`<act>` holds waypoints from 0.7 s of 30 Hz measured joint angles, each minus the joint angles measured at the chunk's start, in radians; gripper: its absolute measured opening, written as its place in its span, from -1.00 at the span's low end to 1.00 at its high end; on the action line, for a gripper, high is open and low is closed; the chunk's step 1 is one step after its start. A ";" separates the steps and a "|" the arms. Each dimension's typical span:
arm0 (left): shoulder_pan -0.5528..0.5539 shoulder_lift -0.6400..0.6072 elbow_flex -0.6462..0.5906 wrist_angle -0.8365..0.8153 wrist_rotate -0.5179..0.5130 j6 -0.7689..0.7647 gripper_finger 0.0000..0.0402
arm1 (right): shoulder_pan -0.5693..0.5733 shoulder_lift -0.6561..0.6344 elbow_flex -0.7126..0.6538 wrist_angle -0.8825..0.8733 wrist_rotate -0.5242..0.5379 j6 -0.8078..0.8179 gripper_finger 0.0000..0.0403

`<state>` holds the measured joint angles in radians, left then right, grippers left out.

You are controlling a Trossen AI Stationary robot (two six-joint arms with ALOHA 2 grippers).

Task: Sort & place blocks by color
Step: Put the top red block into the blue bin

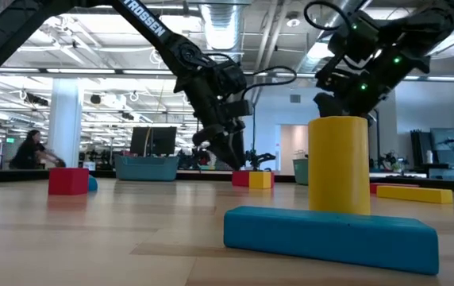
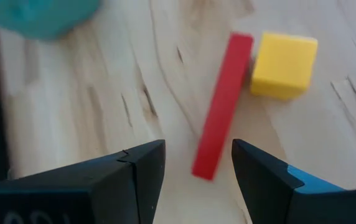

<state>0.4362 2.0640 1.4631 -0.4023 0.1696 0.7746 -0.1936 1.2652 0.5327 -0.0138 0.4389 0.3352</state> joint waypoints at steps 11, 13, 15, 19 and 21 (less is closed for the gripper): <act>-0.003 0.000 0.000 -0.015 0.013 0.025 -0.14 | 0.134 0.000 0.000 0.010 0.027 0.050 0.07; 0.005 0.000 -0.001 -0.037 0.008 0.005 -0.14 | 0.131 0.000 0.000 0.026 0.040 0.046 0.07; 0.012 0.000 -0.001 -0.058 0.017 -0.009 -0.14 | 0.117 0.000 0.000 0.051 0.039 0.034 0.07; 0.009 0.000 -0.010 -0.072 0.032 -0.018 -0.14 | 0.085 0.000 0.000 0.094 0.036 0.025 0.07; 0.001 0.000 -0.010 -0.073 0.018 -0.019 -0.16 | 0.071 0.000 0.000 0.103 0.036 0.025 0.07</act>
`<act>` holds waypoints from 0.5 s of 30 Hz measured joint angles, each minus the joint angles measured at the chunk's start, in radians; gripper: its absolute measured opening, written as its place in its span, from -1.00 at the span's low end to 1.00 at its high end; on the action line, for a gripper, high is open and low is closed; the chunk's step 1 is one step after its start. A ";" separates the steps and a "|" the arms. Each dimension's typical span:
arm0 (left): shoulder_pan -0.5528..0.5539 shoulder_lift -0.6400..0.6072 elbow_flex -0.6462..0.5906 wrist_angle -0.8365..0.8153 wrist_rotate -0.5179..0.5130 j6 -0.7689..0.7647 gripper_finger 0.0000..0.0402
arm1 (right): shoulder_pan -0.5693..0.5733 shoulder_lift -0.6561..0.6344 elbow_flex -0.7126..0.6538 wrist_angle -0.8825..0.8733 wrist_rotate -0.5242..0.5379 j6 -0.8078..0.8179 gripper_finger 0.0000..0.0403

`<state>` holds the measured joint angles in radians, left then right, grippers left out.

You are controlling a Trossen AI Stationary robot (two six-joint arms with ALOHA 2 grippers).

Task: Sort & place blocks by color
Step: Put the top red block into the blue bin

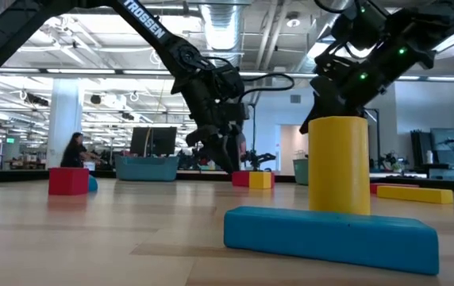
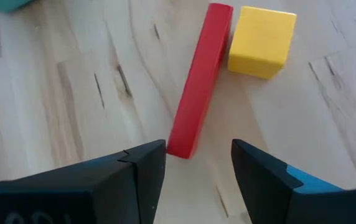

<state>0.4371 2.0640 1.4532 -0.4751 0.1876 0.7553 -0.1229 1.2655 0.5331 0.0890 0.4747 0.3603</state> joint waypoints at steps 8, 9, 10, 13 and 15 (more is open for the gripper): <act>-0.022 0.000 0.000 -0.008 -0.040 0.001 -0.51 | -0.007 0.000 0.000 -0.003 -0.012 0.000 0.07; -0.024 0.000 0.000 0.000 -0.052 -0.001 -0.55 | -0.008 0.000 0.000 -0.009 -0.021 0.000 0.07; -0.025 0.000 0.000 0.011 -0.069 -0.009 -0.58 | -0.008 0.001 0.000 -0.016 -0.028 -0.001 0.07; -0.027 0.000 0.000 0.048 -0.110 -0.019 -0.63 | -0.008 0.030 0.001 -0.019 -0.029 -0.002 0.06; -0.026 0.000 0.000 0.060 -0.106 -0.009 -0.63 | -0.012 0.058 0.000 -0.020 -0.029 -0.002 0.03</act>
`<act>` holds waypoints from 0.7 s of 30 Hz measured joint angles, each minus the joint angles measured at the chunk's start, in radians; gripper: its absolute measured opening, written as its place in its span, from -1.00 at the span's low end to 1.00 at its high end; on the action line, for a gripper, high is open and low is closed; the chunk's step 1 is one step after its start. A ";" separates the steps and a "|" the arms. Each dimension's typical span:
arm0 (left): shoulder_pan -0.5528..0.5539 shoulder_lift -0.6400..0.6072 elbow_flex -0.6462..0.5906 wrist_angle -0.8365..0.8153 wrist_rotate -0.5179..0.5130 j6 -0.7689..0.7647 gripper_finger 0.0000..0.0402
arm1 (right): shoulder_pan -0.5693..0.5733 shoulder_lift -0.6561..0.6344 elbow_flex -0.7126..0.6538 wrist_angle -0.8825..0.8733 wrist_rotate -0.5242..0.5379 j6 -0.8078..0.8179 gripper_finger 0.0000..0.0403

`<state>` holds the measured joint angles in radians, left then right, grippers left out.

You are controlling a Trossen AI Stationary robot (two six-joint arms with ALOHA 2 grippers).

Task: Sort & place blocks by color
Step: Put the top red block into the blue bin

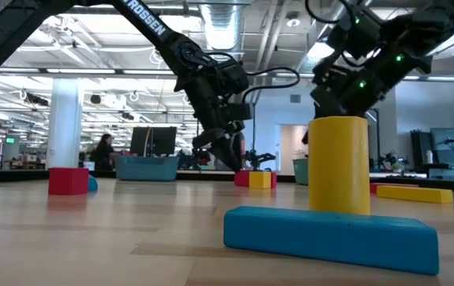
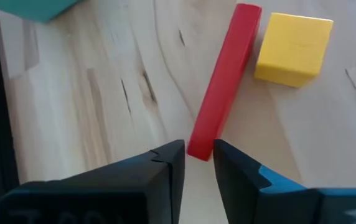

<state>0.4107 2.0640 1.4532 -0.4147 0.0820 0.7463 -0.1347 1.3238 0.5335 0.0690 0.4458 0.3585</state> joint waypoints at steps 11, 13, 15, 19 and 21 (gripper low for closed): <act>-0.005 0.000 0.000 0.007 0.046 0.114 -0.48 | -0.037 0.168 0.000 0.095 -0.088 -0.001 -0.21; -0.004 0.000 -0.004 0.026 0.057 0.123 -0.44 | -0.046 0.180 0.000 0.126 -0.109 -0.001 -0.26; -0.003 0.000 -0.017 0.055 0.069 0.124 -0.41 | -0.053 0.202 0.000 0.165 -0.114 -0.001 -0.32; 0.002 0.000 -0.020 0.065 0.071 0.099 -0.37 | -0.075 0.245 0.000 0.263 -0.151 0.001 -0.52; 0.003 0.000 -0.020 0.049 0.070 0.091 -0.37 | -0.089 0.266 0.003 0.295 -0.185 0.014 -0.66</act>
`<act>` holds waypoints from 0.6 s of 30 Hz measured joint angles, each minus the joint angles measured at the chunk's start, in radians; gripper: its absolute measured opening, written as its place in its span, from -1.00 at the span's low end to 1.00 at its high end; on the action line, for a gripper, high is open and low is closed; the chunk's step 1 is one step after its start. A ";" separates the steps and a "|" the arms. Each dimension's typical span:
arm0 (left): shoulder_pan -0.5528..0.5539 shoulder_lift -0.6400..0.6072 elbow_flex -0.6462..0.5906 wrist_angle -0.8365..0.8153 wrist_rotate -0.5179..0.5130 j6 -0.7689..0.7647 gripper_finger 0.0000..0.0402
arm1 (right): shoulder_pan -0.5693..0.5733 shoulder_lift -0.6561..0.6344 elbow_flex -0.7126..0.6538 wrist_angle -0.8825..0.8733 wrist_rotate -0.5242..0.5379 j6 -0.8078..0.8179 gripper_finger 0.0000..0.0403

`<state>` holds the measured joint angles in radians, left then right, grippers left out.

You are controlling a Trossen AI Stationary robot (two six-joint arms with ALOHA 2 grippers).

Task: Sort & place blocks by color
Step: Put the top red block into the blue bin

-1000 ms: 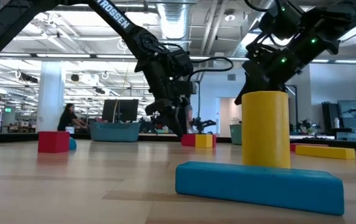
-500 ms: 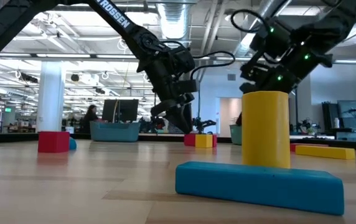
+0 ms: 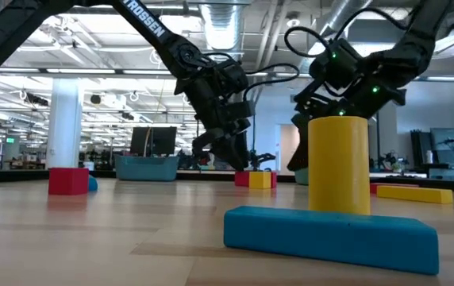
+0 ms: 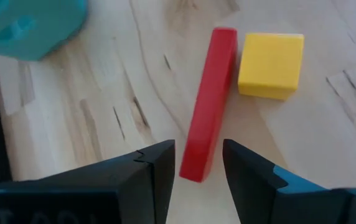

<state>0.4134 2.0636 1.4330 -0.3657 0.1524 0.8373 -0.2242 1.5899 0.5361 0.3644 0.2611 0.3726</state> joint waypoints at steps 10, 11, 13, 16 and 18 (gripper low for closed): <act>0.003 0.000 0.000 -0.021 -0.002 0.007 -0.37 | -0.021 0.126 0.094 0.015 -0.029 0.015 -0.91; 0.003 0.000 0.000 -0.029 -0.002 0.011 -0.37 | -0.023 0.139 0.110 0.007 -0.031 0.013 -0.92; 0.003 0.000 0.000 -0.041 -0.003 0.018 -0.37 | -0.030 0.167 0.142 -0.004 -0.051 0.004 -0.96; 0.003 0.000 0.000 -0.044 -0.008 0.019 -0.37 | -0.035 0.199 0.182 -0.010 -0.103 -0.014 -0.97; 0.003 0.000 0.000 -0.051 -0.013 0.018 -0.37 | -0.034 0.200 0.198 -0.010 -0.119 -0.016 -0.95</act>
<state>0.4168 2.0636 1.4326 -0.4163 0.1390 0.8555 -0.2585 1.7900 0.7345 0.3544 0.1422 0.3570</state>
